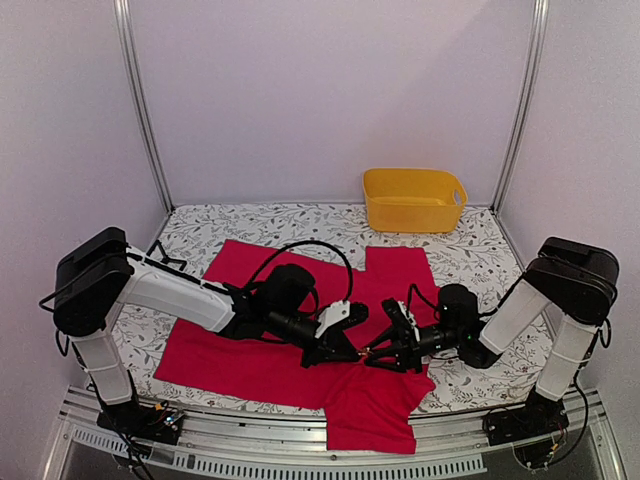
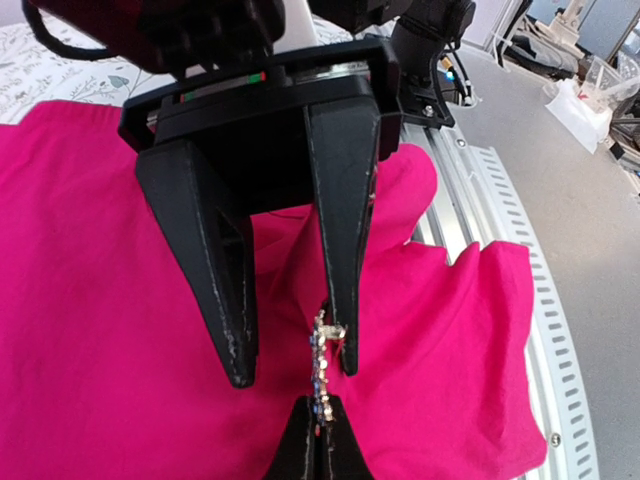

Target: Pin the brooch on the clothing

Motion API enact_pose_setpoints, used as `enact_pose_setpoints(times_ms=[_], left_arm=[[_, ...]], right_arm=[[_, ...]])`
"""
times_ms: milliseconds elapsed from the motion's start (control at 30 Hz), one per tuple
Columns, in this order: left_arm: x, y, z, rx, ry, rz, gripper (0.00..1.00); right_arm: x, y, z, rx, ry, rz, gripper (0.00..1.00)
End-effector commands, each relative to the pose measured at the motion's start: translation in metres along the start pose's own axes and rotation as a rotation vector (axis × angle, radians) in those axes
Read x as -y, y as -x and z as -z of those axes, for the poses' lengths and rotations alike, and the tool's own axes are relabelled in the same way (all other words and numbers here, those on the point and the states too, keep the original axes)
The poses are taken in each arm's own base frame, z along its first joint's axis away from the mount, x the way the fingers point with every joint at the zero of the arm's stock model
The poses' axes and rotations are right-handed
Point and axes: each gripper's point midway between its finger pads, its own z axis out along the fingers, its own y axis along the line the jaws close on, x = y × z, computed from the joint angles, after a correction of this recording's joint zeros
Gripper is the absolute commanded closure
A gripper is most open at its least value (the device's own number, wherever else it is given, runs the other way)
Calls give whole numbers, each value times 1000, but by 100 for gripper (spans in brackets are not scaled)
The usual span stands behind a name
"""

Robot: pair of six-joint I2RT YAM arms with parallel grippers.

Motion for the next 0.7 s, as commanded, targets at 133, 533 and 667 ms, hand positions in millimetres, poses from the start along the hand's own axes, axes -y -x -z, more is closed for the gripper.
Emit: enact_pose_setpoints(times_ms=[133,533,667], left_arm=[[12,6,6,48,-83,48,100],[13,12,5,58,-82,36,100],[15,12,3,50,-79,19,100]], right_arm=[[-1,20,8,47,-13,46,69],[5,20,2,62,0,-8,81],[9,20,1,65,-17,-28,84]])
